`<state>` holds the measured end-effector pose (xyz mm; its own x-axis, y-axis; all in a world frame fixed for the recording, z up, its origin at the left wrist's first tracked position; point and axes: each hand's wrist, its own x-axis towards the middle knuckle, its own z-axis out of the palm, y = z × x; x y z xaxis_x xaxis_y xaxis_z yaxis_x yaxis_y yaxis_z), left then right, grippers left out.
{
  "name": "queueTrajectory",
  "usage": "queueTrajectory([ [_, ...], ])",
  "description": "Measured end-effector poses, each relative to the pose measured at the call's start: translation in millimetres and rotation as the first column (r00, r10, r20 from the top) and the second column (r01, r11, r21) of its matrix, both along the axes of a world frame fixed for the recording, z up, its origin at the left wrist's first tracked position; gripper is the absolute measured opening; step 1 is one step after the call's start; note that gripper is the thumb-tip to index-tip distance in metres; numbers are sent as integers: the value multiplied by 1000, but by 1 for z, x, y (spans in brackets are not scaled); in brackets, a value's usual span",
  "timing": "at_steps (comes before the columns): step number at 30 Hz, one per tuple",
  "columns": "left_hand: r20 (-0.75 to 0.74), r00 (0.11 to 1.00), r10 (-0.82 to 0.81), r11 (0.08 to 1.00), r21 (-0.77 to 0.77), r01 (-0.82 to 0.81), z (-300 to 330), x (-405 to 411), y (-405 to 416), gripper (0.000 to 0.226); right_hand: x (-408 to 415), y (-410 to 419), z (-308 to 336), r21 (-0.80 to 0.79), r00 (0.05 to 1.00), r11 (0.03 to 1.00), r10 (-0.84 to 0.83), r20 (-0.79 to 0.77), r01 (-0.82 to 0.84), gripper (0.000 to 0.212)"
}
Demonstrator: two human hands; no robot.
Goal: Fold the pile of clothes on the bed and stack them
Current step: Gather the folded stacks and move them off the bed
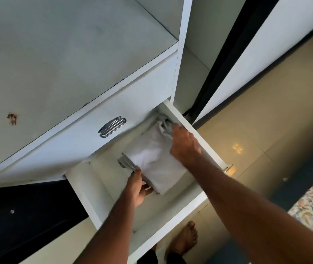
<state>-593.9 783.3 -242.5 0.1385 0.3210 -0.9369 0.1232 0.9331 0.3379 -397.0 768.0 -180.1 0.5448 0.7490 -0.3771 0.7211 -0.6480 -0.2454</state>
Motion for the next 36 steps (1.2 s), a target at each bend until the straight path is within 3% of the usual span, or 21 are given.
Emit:
queueTrajectory([
  [2,-93,990,-108,994,-22,106,-8,7,1,43,-16,-12,-7,79,981,983,153,118,-163,55],
  [6,-194,957,-214,976,3,219,-22,5,3,44,-21,-31,-40,-146,963,954,248,-103,-261,62],
  [8,-204,951,-232,970,28,243,-26,4,3,43,-18,-39,-58,-186,955,940,265,-130,-286,63],
  [17,-279,933,-226,943,177,281,-34,19,5,41,-15,-70,-84,16,961,962,271,63,-272,48],
  [19,-321,895,-309,904,193,381,-38,16,7,43,-16,-69,-85,7,956,959,282,80,-284,45],
  [24,-500,675,-543,702,171,691,-51,4,23,51,-20,-65,-89,-128,943,939,328,52,-319,52],
  [27,-690,410,-596,444,143,885,-35,-1,27,54,-20,-67,-80,-121,947,943,318,46,-310,51],
  [29,-841,250,-480,286,120,951,-14,-4,27,48,-21,-70,-72,-128,956,949,294,23,-288,51],
  [30,-874,236,-425,240,143,960,-2,-4,26,43,-22,-74,-65,-117,963,957,270,6,-267,51],
  [32,-884,292,-366,162,248,955,16,1,27,35,-26,-76,-56,-51,974,973,225,-23,-226,50],
  [36,-843,359,-401,-60,415,908,49,30,25,31,-26,-90,-21,117,998,992,55,-29,-51,38],
])
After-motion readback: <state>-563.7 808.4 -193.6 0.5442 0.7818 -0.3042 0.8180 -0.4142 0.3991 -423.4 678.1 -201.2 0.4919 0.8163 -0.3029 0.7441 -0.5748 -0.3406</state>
